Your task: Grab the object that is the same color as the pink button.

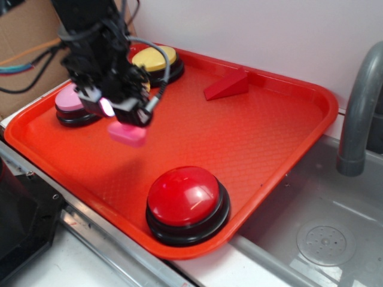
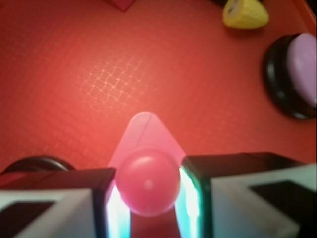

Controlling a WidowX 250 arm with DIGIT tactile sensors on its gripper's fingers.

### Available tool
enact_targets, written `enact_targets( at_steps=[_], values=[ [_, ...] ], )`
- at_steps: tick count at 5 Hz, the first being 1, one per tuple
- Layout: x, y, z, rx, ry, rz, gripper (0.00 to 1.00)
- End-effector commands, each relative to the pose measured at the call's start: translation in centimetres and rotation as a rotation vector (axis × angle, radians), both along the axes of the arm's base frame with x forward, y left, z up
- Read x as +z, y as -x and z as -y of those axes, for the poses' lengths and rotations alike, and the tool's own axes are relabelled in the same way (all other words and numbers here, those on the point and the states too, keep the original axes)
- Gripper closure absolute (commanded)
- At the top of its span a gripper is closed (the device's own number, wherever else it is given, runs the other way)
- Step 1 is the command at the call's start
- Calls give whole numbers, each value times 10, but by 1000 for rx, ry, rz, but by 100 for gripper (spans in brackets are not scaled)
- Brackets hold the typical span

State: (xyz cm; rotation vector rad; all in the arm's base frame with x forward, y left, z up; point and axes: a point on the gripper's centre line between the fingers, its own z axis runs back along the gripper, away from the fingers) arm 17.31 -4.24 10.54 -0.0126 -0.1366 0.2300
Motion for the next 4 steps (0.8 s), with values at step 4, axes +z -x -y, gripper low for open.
enact_targets(
  at_steps=[4],
  values=[
    [78, 9, -90, -147, -22, -98, 100]
  ],
)
